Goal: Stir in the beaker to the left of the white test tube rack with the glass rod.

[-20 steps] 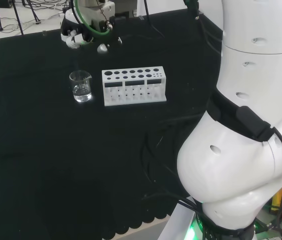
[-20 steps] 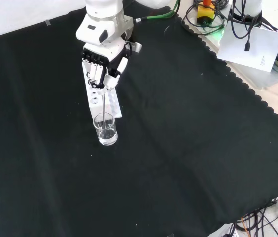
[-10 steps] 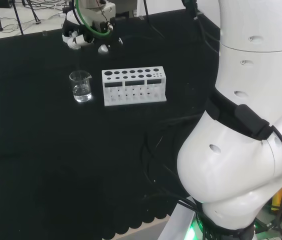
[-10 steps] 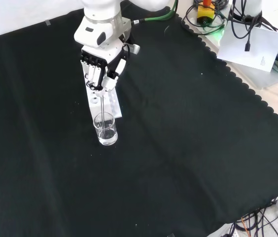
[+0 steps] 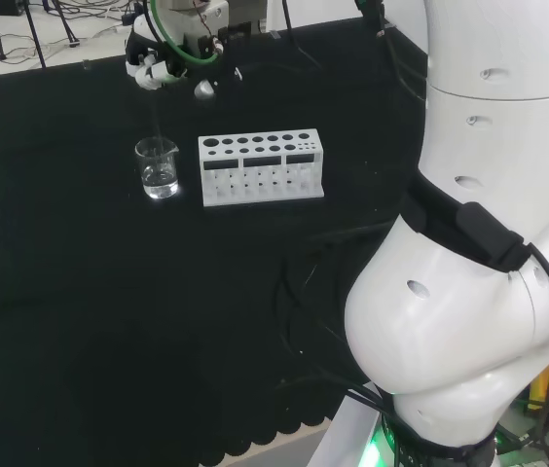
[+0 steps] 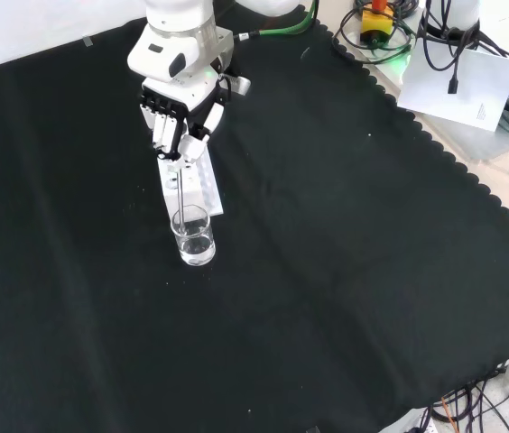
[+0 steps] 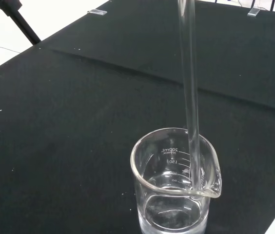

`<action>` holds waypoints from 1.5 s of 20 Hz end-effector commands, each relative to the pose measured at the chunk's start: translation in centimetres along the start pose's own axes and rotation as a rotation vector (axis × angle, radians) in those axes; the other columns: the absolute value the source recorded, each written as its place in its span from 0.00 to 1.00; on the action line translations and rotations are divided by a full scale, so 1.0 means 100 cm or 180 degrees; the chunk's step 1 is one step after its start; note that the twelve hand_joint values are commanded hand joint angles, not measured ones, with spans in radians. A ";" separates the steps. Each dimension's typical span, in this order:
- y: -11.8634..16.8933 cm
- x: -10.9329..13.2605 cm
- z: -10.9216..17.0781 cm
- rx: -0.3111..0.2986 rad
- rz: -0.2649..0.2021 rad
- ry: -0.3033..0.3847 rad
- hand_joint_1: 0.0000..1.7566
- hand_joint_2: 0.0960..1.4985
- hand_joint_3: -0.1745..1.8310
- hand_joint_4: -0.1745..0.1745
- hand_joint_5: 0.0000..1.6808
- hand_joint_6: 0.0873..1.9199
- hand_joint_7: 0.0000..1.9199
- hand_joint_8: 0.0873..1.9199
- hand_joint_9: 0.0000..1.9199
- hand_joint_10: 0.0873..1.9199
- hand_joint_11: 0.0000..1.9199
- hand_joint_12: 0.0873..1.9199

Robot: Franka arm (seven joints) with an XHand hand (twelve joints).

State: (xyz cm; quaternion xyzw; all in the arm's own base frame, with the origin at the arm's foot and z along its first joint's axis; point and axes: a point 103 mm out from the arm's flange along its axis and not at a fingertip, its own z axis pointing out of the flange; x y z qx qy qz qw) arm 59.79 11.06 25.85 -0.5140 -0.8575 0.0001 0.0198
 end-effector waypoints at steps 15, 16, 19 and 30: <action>0.001 0.024 0.009 0.0022 -0.0026 0.0021 0.73 0.73 0.08 0.00 0.62 0.28 0.52 0.67 0.83 0.52 0.84 0.36; 0.001 0.024 0.009 0.0021 -0.0024 0.0020 0.73 0.73 0.08 0.00 0.62 0.28 0.52 0.67 0.83 0.52 0.84 0.36; 0.006 0.021 0.008 0.0050 -0.0003 0.0009 0.73 0.73 0.08 0.00 0.62 0.28 0.51 0.68 0.83 0.52 0.84 0.36; -0.013 -0.004 0.001 0.0013 0.0162 0.0001 0.73 0.73 0.09 0.00 0.62 0.28 0.52 0.67 0.83 0.52 0.84 0.36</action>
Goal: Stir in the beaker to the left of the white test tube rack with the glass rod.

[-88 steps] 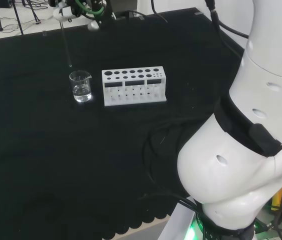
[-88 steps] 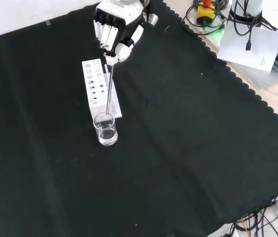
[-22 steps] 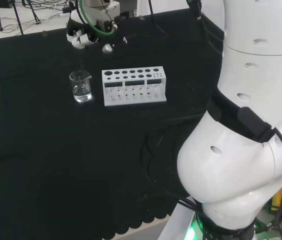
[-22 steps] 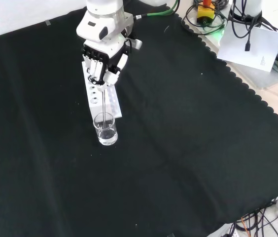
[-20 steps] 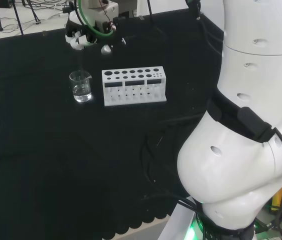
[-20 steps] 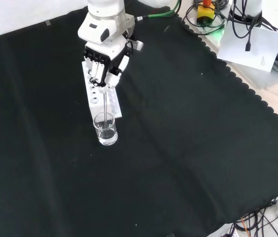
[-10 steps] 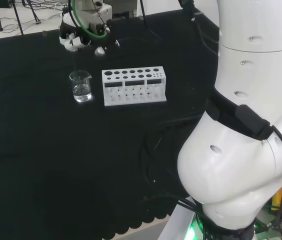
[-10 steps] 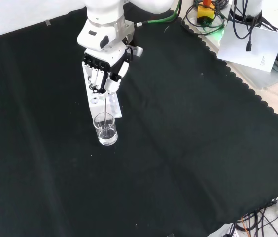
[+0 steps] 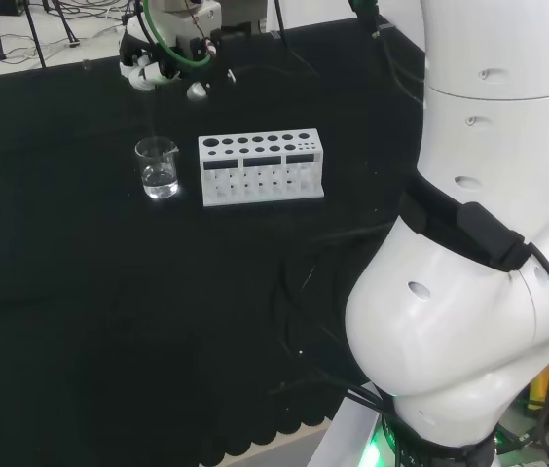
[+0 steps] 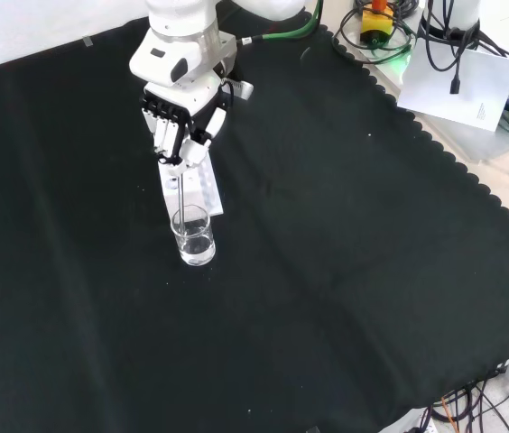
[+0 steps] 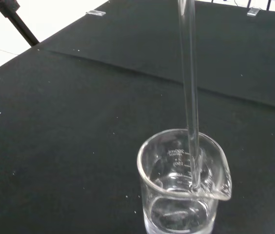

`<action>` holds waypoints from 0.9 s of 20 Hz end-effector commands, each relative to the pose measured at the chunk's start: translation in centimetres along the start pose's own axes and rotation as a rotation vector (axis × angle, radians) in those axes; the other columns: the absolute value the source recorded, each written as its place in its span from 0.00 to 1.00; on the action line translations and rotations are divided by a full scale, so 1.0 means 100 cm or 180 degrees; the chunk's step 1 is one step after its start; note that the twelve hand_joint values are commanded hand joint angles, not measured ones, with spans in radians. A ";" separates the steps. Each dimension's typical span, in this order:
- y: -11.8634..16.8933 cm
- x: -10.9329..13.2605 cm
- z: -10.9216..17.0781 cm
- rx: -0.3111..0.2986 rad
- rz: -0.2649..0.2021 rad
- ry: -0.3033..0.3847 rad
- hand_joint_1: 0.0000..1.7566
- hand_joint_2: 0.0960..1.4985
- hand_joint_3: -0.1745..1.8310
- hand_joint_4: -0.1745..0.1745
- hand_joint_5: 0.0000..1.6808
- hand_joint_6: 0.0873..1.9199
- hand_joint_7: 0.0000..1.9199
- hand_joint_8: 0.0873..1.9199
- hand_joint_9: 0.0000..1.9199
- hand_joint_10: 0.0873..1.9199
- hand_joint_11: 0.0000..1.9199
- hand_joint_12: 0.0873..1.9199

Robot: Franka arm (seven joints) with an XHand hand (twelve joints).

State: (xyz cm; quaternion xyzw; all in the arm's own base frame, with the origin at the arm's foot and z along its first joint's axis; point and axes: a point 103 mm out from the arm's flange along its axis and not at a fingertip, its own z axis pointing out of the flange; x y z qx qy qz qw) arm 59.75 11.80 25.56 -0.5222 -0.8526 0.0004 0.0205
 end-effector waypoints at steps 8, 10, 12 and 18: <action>-0.021 0.009 -0.001 0.0053 0.0077 -0.0026 0.73 0.72 0.09 0.00 0.62 0.28 0.52 0.67 0.83 0.52 0.84 0.36; -0.010 0.026 -0.002 0.0024 -0.0008 0.0036 0.73 0.72 0.09 0.00 0.62 0.28 0.52 0.67 0.83 0.52 0.84 0.36; -0.004 0.035 0.001 0.0021 -0.0044 0.0078 0.73 0.72 0.09 0.00 0.62 0.28 0.52 0.67 0.83 0.52 0.84 0.36; 0.009 0.027 0.006 0.0012 -0.0033 0.0095 0.73 0.72 0.09 0.00 0.62 0.28 0.52 0.67 0.83 0.52 0.84 0.36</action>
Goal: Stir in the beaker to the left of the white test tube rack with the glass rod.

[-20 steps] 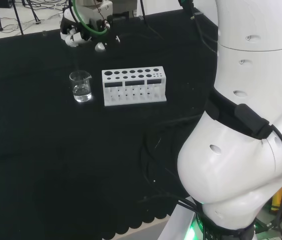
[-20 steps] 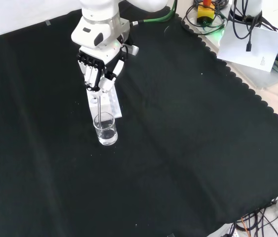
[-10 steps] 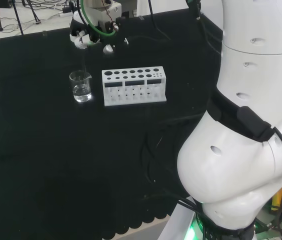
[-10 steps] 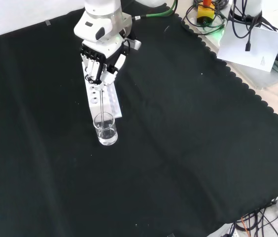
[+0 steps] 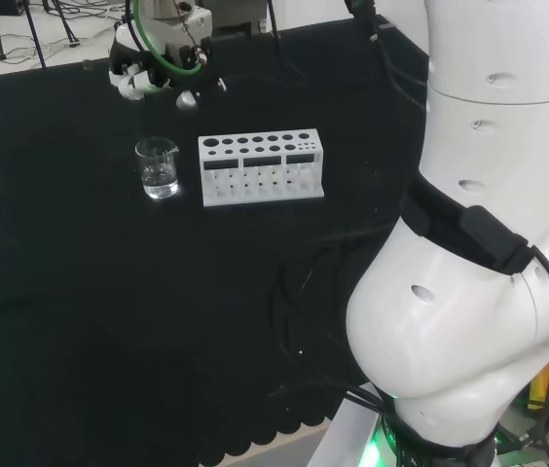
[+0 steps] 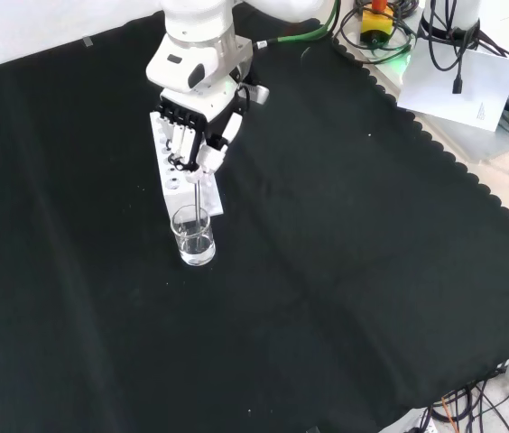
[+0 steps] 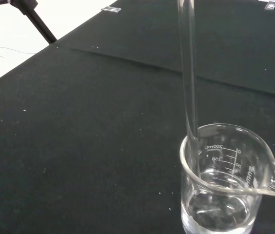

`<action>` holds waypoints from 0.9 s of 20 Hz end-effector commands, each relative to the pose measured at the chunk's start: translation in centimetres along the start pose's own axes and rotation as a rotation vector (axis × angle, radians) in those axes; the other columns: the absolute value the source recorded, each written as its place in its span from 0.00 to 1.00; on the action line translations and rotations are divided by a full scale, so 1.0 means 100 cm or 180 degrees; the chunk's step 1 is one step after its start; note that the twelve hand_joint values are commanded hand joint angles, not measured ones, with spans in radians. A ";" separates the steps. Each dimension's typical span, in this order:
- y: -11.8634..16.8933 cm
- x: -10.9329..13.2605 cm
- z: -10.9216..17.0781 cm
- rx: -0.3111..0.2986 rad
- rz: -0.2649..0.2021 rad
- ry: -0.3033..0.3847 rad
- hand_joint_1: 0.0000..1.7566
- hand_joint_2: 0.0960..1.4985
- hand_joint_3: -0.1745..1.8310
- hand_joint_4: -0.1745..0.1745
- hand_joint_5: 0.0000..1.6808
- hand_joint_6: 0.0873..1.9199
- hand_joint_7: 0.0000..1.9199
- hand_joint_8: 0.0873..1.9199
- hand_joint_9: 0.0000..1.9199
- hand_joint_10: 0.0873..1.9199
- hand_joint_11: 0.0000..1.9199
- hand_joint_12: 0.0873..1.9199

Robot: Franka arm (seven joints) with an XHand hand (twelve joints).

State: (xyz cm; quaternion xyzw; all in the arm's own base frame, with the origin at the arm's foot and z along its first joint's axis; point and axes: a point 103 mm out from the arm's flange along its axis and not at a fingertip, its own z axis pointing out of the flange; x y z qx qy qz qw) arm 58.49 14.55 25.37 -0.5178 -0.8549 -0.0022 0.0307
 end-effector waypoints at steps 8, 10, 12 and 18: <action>-0.008 -0.040 0.001 -0.0013 0.0164 0.0029 0.73 0.72 0.09 0.00 0.62 0.28 0.52 0.67 0.83 0.52 0.84 0.37; -0.012 -0.044 0.000 -0.0007 0.0185 0.0016 0.73 0.72 0.09 0.00 0.62 0.28 0.52 0.67 0.83 0.52 0.84 0.37; -0.019 -0.045 -0.001 0.0002 0.0206 -0.0006 0.73 0.72 0.09 0.00 0.62 0.28 0.52 0.67 0.83 0.52 0.84 0.37; -0.027 -0.021 -0.005 0.0023 0.0119 -0.0022 0.73 0.72 0.09 0.00 0.62 0.28 0.52 0.67 0.83 0.52 0.84 0.37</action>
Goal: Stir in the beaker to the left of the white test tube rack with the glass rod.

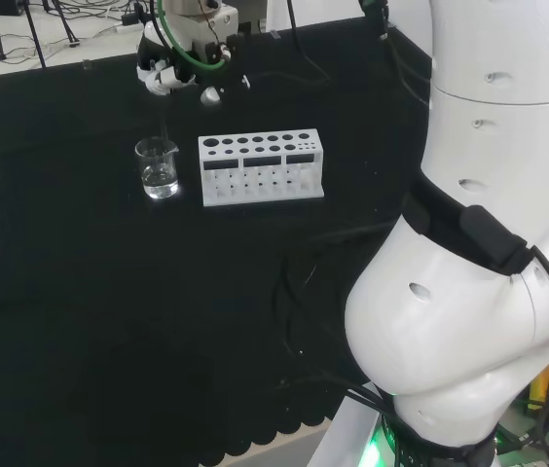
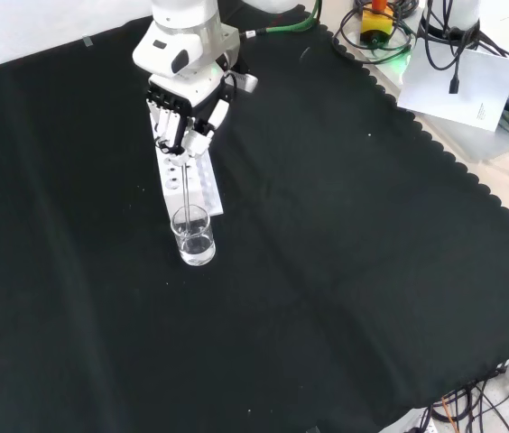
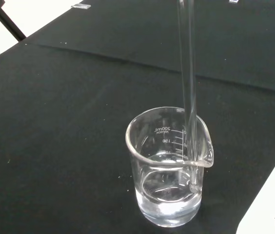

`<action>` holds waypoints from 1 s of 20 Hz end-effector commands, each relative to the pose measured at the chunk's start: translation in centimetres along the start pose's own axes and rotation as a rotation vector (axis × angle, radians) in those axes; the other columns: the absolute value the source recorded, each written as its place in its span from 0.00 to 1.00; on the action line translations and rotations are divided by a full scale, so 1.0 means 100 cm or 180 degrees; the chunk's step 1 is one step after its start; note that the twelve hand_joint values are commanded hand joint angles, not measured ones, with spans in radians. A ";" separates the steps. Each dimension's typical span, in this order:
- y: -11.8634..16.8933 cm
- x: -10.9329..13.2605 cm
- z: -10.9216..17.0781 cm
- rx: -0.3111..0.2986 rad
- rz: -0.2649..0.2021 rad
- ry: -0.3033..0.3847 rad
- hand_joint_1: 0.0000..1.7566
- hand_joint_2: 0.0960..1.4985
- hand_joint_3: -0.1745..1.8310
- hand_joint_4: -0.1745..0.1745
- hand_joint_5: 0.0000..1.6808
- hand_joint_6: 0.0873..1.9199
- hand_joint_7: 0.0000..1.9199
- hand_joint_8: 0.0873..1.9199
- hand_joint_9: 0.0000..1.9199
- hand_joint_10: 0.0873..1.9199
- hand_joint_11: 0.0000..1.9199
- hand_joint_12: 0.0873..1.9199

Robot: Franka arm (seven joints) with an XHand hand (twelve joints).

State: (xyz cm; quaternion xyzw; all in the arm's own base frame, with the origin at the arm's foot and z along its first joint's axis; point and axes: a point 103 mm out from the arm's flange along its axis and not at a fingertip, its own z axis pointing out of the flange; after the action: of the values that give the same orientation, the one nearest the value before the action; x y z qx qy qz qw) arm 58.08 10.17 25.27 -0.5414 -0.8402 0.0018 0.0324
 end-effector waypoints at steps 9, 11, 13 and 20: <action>0.012 0.039 0.003 0.0027 -0.0195 -0.0017 0.73 0.72 0.09 0.00 0.62 0.28 0.52 0.67 0.83 0.52 0.84 0.37; 0.021 0.032 0.005 0.0010 -0.0206 -0.0003 0.73 0.72 0.09 0.00 0.62 0.28 0.52 0.67 0.83 0.52 0.84 0.37; 0.026 0.024 0.007 0.0004 -0.0209 0.0007 0.73 0.72 0.09 0.00 0.62 0.28 0.51 0.67 0.83 0.52 0.84 0.37; 0.012 0.000 0.002 -0.0016 -0.0113 0.0022 0.73 0.72 0.09 0.00 0.62 0.28 0.51 0.68 0.83 0.52 0.84 0.37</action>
State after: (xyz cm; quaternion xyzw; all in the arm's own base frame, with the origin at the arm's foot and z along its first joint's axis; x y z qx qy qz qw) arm 59.72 12.27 24.71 -0.5184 -0.8545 -0.0024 0.0341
